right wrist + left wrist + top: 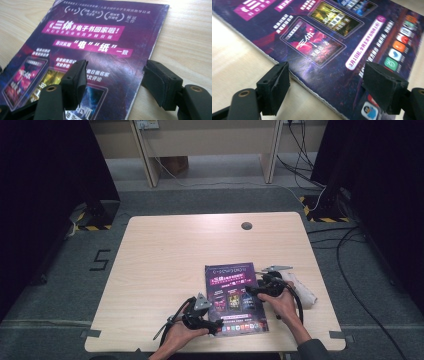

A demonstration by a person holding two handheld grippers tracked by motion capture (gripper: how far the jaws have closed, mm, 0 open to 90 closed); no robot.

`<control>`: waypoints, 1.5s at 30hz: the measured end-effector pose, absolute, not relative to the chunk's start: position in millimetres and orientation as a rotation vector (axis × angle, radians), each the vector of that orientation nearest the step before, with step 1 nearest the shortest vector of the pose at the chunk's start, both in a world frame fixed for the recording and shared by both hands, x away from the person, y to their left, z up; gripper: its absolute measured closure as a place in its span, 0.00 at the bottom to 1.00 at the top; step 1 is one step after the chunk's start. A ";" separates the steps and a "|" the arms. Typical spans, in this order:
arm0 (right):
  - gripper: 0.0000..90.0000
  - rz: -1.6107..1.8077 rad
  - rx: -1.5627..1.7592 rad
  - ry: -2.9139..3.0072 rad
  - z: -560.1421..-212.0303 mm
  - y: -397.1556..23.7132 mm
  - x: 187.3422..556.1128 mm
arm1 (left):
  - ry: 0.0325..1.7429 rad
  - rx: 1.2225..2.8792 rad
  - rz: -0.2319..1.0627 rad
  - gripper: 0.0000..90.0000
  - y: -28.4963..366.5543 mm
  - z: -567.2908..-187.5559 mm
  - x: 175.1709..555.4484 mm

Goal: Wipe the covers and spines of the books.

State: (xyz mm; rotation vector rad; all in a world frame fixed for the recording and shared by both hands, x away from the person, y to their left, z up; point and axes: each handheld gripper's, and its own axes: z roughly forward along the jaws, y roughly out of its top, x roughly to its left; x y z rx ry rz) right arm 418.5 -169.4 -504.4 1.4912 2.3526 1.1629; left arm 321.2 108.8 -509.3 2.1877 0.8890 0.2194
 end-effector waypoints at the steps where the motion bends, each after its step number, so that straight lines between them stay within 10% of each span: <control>1: 0.40 1.183 1.506 2.349 -504.9 -169.5 419.0 | 0.883 2.191 0.210 0.24 108.8 -509.2 318.8; 45: 0.60 1.444 1.674 2.312 -491.9 -186.5 405.8 | 0.886 2.182 0.222 0.24 108.0 -511.8 303.0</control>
